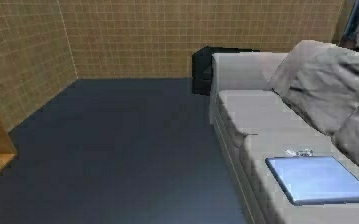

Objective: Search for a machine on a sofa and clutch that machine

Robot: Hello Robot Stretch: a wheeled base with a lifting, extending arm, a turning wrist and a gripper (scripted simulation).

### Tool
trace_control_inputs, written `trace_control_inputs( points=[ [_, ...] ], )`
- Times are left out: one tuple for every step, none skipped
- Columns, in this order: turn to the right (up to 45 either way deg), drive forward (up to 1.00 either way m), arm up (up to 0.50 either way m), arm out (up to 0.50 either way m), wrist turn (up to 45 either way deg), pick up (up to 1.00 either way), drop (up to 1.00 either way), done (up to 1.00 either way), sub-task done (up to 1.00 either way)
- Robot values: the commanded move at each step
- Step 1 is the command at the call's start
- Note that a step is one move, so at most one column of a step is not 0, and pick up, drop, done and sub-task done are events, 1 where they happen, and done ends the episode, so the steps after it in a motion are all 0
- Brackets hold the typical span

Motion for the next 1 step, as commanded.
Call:
trace_control_inputs(
  points=[
    [-45.0,0.00,0.00,0.00,0.0,0.00,0.00,0.00,0.00]
  ],
)
